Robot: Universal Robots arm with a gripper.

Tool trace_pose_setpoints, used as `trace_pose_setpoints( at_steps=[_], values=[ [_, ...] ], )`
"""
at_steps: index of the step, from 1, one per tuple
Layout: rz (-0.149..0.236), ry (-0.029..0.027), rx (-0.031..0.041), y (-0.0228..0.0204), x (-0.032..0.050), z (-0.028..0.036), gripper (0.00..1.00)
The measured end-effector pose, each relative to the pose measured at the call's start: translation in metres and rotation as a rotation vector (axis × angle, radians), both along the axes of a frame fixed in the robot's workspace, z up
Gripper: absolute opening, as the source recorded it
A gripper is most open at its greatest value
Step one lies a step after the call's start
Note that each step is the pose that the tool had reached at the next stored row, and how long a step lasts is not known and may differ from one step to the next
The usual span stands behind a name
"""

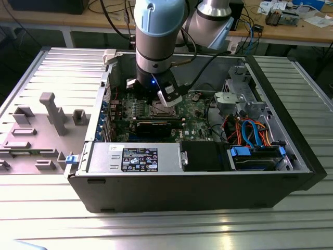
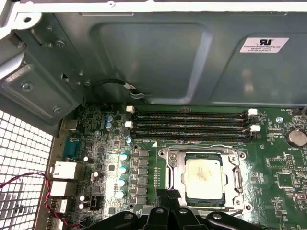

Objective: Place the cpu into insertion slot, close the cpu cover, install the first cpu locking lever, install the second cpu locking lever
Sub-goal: 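Install the second cpu locking lever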

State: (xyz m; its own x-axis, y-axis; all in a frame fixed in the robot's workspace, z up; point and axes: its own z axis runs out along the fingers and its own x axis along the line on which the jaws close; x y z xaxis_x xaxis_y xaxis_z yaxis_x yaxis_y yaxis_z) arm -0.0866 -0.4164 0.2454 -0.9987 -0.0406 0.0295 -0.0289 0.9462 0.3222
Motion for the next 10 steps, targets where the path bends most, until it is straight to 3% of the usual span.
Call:
trace_pose_setpoints(
  at_steps=[2,5,10],
  values=[
    [0.000,-0.0001,0.0001,0.0000,0.0000,0.0034,0.11],
    [0.000,-0.0001,0.0001,0.0000,0.0000,0.0134,0.11],
    [0.000,0.0007,-0.0001,-0.0001,0.0027,0.0139,0.11]
  ],
)
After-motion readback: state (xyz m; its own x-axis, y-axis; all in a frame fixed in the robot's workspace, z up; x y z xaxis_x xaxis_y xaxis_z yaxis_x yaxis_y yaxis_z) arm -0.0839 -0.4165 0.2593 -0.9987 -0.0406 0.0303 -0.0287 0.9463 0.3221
